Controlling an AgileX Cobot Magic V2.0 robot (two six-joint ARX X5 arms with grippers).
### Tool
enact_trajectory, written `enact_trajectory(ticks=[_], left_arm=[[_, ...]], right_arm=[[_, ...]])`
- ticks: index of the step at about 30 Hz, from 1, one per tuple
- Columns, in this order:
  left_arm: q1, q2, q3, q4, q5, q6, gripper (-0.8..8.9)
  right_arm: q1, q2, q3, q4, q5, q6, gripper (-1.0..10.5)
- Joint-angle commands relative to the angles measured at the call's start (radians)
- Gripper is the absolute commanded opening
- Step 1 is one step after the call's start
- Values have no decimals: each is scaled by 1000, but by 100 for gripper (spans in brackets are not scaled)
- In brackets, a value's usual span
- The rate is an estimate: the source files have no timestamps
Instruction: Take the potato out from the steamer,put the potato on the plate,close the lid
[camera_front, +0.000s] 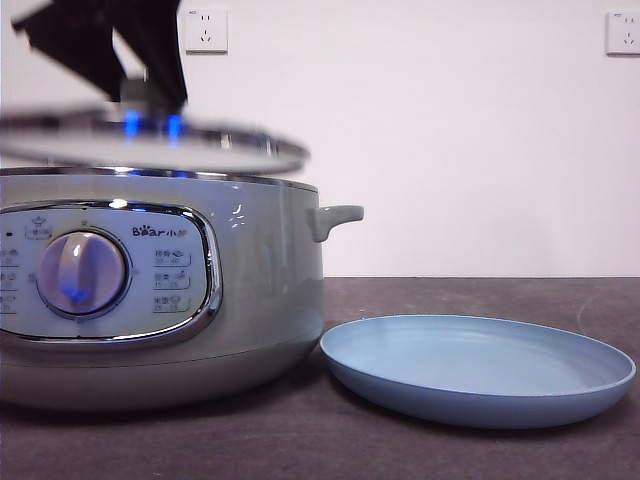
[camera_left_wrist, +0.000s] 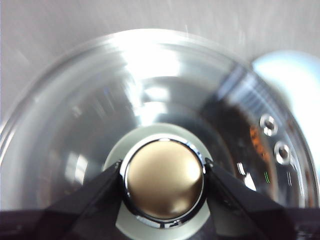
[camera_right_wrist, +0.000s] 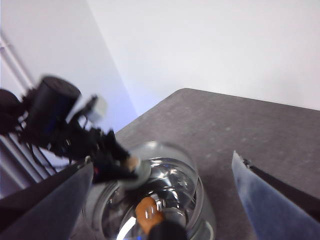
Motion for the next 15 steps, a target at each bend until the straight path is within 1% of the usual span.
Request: enact_trajectory(ticks=[1, 6, 9, 15], left_arm=[[1, -63, 80, 41, 2, 26, -8], [1, -143, 167, 41, 1, 31, -8], [1, -204, 203, 46, 0, 38, -8], [1, -328, 237, 46, -9, 40, -8]], right_arm=[[15, 0, 5, 6, 3, -4, 468], [59, 24, 5, 15, 3, -5, 469], [106, 58, 10, 15, 6, -24, 469], [250, 178, 85, 13, 84, -82, 468]])
